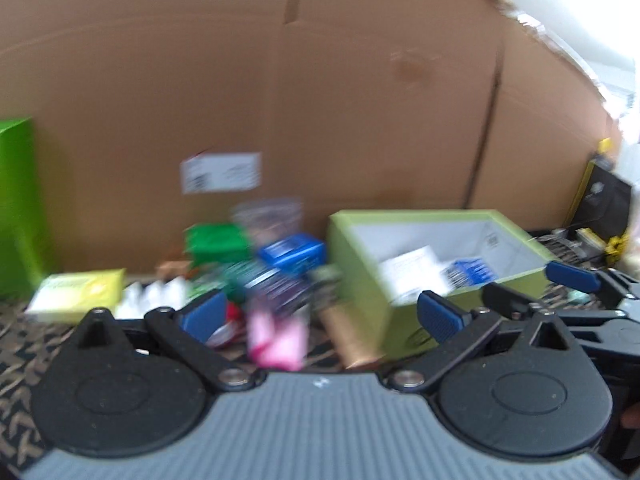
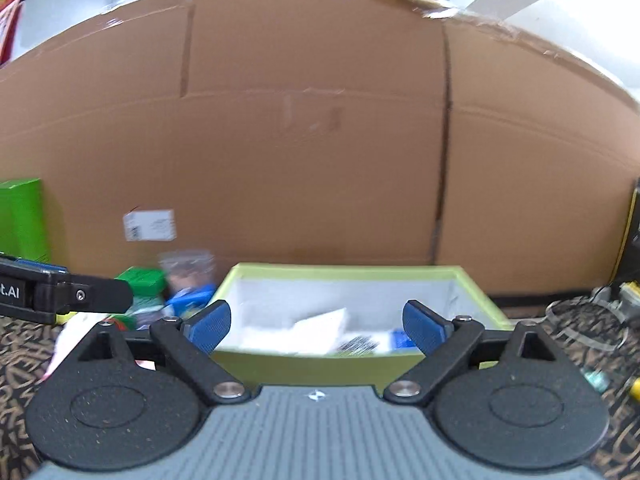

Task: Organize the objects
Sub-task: 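Lower both boxes into the green shoebox and open both tools, then grasp the white-pink glove with the left tool while the right grasps the copper box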

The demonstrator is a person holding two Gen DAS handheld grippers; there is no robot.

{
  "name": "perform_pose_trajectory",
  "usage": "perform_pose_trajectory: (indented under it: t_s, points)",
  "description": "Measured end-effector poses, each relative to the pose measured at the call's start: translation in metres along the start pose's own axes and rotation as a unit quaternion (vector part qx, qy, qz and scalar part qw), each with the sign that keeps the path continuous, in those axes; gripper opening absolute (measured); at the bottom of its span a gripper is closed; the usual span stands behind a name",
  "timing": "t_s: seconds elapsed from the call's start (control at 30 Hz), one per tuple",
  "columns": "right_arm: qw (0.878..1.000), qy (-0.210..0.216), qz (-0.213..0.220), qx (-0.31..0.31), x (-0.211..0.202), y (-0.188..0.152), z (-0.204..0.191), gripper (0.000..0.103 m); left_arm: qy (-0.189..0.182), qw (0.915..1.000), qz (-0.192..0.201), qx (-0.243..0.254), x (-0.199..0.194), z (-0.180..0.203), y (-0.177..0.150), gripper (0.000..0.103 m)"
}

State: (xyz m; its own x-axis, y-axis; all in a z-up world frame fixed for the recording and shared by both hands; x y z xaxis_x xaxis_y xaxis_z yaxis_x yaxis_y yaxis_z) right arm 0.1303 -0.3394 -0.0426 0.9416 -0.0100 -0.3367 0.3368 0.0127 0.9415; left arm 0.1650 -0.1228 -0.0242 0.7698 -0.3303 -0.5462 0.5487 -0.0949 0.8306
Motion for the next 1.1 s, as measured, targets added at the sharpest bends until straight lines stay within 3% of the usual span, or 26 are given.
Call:
perform_pose_trajectory:
  t_s: [0.33, 0.57, 0.67, 0.8, 0.83, 0.87, 0.9, 1.03, 1.1]
  points:
    - [0.991, 0.089, -0.096, 0.006, 0.024, -0.067, -0.084, 0.096, 0.061, 0.9893, -0.073, -0.111, 0.006, -0.096, -0.065, 0.103]
    - [0.986, 0.08, -0.145, -0.001, 0.053, -0.082, -0.116, 0.093, 0.086, 0.9827, -0.089, -0.138, 0.022, -0.125, -0.072, 0.103]
    - [0.986, 0.057, -0.154, -0.003, 0.067, -0.08, -0.119, 0.086, 0.083, 0.9818, -0.091, -0.144, 0.029, -0.129, -0.069, 0.103]
    - [0.984, 0.03, -0.174, 0.008, 0.083, -0.082, -0.118, 0.068, 0.08, 0.983, -0.093, -0.137, 0.041, -0.128, -0.062, 0.103]
    - [0.984, 0.026, -0.178, 0.011, 0.086, -0.083, -0.118, 0.059, 0.081, 0.9828, -0.095, -0.136, 0.044, -0.127, -0.061, 0.103]
    - [0.983, 0.023, -0.18, 0.014, 0.088, -0.084, -0.116, 0.04, 0.082, 0.9826, -0.098, -0.135, 0.048, -0.127, -0.06, 0.103]
    - [0.983, 0.024, -0.179, 0.019, 0.087, -0.084, -0.115, 0.035, 0.082, 0.9823, -0.101, -0.135, 0.052, -0.127, -0.059, 0.103]
    - [0.983, 0.041, -0.179, 0.025, 0.077, -0.084, -0.114, 0.034, 0.089, 0.9807, -0.107, -0.138, 0.068, -0.13, -0.056, 0.102]
    - [0.982, 0.051, -0.179, 0.017, 0.066, -0.085, -0.117, 0.034, 0.084, 0.981, -0.114, -0.133, 0.076, -0.13, -0.057, 0.088]
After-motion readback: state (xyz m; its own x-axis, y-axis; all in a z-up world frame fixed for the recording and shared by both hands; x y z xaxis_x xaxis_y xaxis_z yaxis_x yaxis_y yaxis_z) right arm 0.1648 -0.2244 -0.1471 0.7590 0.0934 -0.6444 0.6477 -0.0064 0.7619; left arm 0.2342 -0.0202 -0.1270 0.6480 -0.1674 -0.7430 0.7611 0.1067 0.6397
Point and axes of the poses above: each gripper's, at about its wrist camera, not at the fingertips, and x roughly the way its jaws point, z to its right, y to its top, the point moved 10 cm from there along x, roughly the way its jaws point, and after that the axes turned 5 degrees about -z, right-handed, at the moved point
